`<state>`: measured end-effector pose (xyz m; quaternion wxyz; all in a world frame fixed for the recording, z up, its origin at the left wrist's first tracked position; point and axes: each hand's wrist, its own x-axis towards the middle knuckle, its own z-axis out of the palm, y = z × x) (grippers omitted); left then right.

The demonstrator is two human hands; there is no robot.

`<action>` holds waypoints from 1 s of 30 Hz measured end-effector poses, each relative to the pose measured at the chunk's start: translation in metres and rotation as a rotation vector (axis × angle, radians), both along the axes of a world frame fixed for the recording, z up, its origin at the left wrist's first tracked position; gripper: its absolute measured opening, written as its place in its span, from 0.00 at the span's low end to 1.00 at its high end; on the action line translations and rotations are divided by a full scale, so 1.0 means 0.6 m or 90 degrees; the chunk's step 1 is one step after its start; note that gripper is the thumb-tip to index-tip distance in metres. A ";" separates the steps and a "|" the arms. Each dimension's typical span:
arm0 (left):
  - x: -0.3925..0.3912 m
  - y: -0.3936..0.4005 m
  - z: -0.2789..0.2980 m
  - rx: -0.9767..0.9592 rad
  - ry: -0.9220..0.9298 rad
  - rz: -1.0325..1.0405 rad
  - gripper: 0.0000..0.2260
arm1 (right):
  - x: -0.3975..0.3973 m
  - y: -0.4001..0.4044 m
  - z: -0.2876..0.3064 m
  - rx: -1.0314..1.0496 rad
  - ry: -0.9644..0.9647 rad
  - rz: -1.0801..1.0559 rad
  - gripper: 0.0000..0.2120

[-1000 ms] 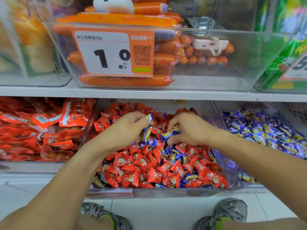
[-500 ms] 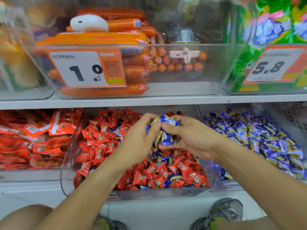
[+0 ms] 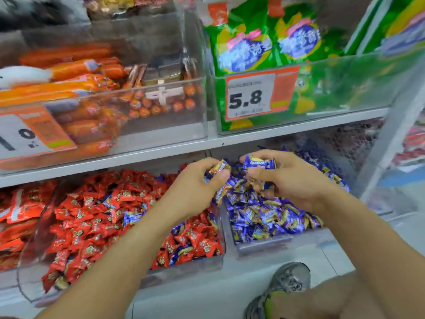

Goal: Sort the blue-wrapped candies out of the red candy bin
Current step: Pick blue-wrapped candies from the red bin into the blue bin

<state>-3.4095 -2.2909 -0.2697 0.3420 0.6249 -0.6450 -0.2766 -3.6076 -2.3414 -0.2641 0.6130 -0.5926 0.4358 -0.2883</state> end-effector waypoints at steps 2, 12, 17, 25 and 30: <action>-0.040 -0.027 0.002 0.019 -0.041 -0.058 0.07 | -0.028 -0.012 -0.005 0.025 0.011 0.011 0.12; -0.056 -0.037 -0.008 -0.071 -0.170 -0.137 0.24 | -0.114 -0.056 -0.021 -0.257 0.177 -0.015 0.19; 0.055 0.047 -0.031 -0.144 -0.151 0.043 0.09 | -0.085 -0.033 -0.015 -0.386 0.293 0.026 0.10; 0.192 0.109 -0.124 0.120 -0.329 -0.190 0.29 | 0.129 0.057 0.000 -0.582 0.381 0.363 0.09; 0.242 0.106 -0.123 0.042 -0.356 -0.138 0.18 | 0.222 0.054 -0.041 -0.575 0.632 0.543 0.24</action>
